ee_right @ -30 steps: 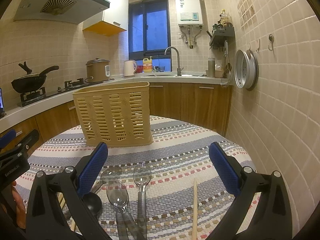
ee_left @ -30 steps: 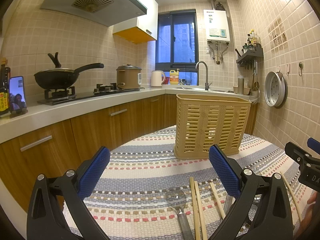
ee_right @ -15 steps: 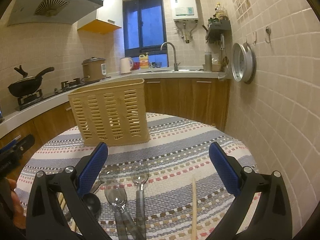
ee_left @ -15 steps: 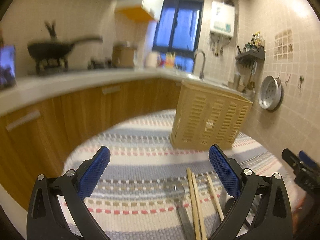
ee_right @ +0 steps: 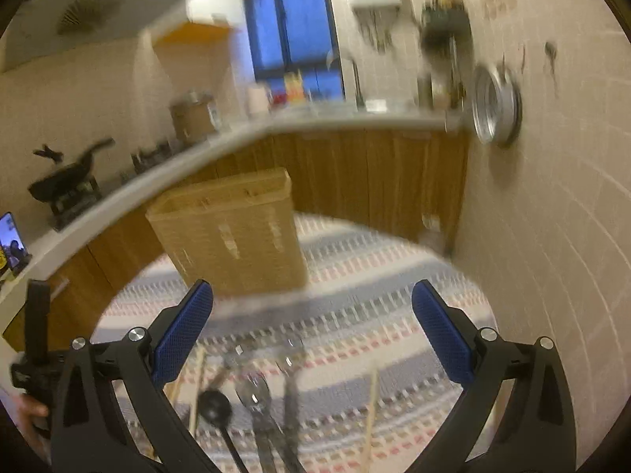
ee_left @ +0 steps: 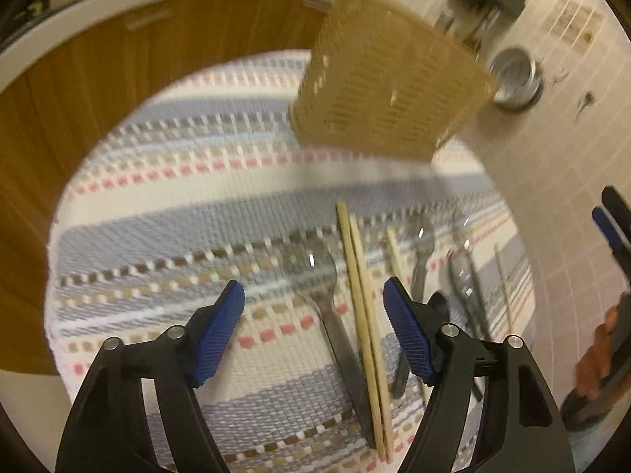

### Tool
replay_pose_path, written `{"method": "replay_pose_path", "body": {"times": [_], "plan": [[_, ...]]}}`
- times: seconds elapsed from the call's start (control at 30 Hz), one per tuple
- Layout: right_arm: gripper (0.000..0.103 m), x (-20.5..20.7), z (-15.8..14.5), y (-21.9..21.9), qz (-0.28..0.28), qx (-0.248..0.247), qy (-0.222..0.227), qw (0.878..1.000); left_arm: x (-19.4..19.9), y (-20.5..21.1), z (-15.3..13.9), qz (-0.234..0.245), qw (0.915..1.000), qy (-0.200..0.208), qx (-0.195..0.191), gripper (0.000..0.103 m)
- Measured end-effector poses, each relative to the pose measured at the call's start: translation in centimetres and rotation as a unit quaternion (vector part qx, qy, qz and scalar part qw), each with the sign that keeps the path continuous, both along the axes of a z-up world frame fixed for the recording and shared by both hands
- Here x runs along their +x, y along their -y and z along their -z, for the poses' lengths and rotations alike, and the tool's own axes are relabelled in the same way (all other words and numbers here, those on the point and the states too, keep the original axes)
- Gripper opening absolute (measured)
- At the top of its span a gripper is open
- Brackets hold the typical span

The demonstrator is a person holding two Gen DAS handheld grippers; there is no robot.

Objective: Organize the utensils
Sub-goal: 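Lower the left tool onto a clear plastic spoon while the right tool grasps another clear spoon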

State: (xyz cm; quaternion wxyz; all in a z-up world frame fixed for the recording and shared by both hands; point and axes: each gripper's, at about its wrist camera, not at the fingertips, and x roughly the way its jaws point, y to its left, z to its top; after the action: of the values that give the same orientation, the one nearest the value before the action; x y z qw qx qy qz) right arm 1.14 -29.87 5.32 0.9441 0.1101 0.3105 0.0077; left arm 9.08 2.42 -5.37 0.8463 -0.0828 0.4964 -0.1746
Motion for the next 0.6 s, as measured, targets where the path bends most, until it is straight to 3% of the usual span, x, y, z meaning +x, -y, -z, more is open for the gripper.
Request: {"method": "replay_pose_path", "body": {"times": [0.07, 0.17, 0.27, 0.4, 0.5, 0.6], "plan": [[0.074, 2.0, 1.2, 1.2, -0.022, 0.03, -0.077, 0.996, 0.3, 0.8, 0.3, 0.003, 0.9998, -0.014, 0.012, 0.065], [0.065, 4.0, 3.3, 1.9, -0.039, 0.032, -0.148, 0.988, 0.5, 1.8, 0.7, 0.004, 0.9991, -0.014, 0.041, 0.064], [0.063, 6.0, 6.1, 0.7, -0.082, 0.054, -0.205, 0.974, 0.8, 3.2, 0.9, 0.008, 0.9963, -0.012, 0.085, 0.064], [0.062, 8.4, 8.0, -1.7, -0.105, 0.063, -0.246, 0.962, 1.2, 5.4, 1.2, 0.014, 0.9893, -0.006, 0.145, 0.065], [0.056, 9.8, 9.1, -3.5, -0.105, 0.044, -0.261, 0.959, 1.0, 6.1, 1.0, 0.02, 0.9893, 0.0, 0.145, 0.056], [0.056, 10.5, 9.6, -4.6, -0.103, 0.02, -0.268, 0.958, 0.6, 6.1, 0.9, 0.022, 0.989, 0.006, 0.146, 0.039]]}}
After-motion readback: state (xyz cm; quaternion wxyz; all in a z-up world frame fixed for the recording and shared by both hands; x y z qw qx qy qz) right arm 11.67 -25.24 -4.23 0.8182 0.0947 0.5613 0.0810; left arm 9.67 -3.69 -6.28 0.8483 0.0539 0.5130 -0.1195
